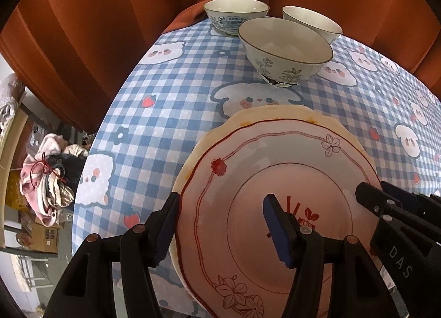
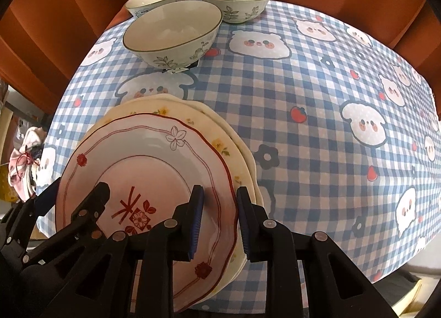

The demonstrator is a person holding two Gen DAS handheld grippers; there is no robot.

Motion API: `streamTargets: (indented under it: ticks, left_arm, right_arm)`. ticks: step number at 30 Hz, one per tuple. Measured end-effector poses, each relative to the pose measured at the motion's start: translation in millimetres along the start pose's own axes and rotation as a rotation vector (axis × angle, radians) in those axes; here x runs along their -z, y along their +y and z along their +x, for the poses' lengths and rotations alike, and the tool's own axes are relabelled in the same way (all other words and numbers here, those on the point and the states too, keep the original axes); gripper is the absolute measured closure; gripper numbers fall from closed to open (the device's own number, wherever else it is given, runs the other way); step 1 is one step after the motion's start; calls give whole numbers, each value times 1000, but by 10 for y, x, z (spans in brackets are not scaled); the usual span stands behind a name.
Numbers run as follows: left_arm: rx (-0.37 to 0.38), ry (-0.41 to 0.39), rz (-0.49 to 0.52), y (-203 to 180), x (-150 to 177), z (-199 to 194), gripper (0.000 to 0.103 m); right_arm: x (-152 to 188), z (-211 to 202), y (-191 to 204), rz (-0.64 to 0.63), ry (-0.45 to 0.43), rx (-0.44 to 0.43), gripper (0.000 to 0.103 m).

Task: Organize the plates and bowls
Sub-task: 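Lower the red-rimmed plate onto the yellow-flowered plate stack, then open both grippers and release the red-rimmed plate, then move both grippers toward the nearest white floral bowl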

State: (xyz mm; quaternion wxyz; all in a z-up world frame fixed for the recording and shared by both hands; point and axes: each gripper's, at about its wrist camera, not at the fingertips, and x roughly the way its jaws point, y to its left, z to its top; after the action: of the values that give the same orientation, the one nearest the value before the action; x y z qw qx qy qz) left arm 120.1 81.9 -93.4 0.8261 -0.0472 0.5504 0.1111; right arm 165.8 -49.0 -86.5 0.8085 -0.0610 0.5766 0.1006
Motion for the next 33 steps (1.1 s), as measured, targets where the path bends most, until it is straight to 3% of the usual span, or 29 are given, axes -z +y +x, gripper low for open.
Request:
streamTargets:
  ticks: [14,22,29,33]
  left_arm:
    - [-6,-20,-9,-56,84,-12,30]
    - [60,-13,-33,11,148,-55,22]
    - [53,-71,-23,122,69,-198,15]
    - [42,-94,-8,151,-56,-266,13]
  right_arm:
    - [84,-6,42,-49,-38,40,74]
    - [178,-98,15,-41,-66,32,73]
    - [190,-272,-56,7,-126,30,52]
    - [123,-370,-48,18,-155,19,50]
